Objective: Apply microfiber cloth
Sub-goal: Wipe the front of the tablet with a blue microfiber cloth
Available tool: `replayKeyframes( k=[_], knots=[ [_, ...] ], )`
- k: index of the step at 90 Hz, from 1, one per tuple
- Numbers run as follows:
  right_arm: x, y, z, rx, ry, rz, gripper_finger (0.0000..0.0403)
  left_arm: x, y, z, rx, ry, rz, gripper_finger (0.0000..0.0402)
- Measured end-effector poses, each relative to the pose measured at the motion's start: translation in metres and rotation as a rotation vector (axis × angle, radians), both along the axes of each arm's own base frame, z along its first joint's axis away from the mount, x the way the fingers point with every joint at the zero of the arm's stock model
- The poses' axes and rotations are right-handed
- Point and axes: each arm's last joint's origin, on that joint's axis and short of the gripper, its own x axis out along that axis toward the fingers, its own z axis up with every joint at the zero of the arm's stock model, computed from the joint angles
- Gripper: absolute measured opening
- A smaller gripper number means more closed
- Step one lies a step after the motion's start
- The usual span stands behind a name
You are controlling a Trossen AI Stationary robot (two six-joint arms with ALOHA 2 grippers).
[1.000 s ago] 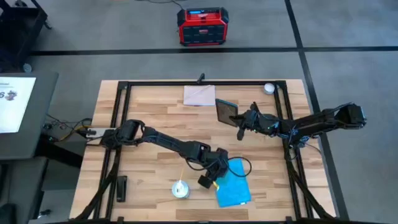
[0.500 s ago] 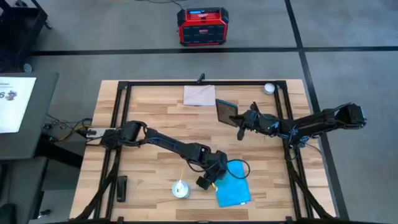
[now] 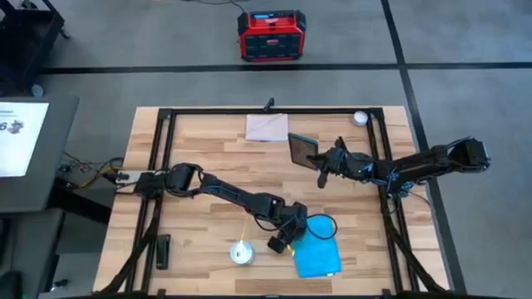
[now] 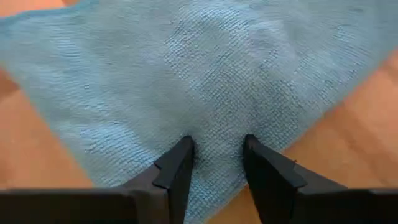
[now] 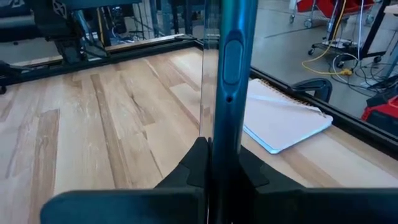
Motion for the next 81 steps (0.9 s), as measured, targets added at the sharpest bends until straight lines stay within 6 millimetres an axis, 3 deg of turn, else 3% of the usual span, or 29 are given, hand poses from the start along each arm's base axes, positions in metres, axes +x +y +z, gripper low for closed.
replayKeyframes(
  k=[9,23,40,49,65,81],
  knots=[
    [0.000,0.000,0.000,-0.001,-0.002,0.000,0.0010,0.001,0.004,0.000,0.027,-0.012,0.011,0.0014],
    [0.000,0.000,0.000,-0.001,0.003,0.001,0.0010,0.001,0.007,0.001,0.064,-0.021,0.030,0.0003],
    [0.000,0.001,0.000,-0.002,-0.001,0.004,0.0010,-0.005,0.012,0.030,0.221,-0.058,0.070,0.0001],
    [0.001,0.004,0.002,-0.007,-0.015,0.019,0.0010,-0.011,0.017,0.055,0.320,-0.084,0.110,0.0001],
    [0.002,0.009,0.006,-0.028,-0.058,0.019,0.0010,-0.027,0.026,0.134,0.409,-0.252,0.219,0.0000],
    [0.003,0.018,0.014,-0.028,-0.136,0.059,0.0010,-0.050,0.034,0.193,0.454,-0.376,0.319,0.0000]
  ],
)
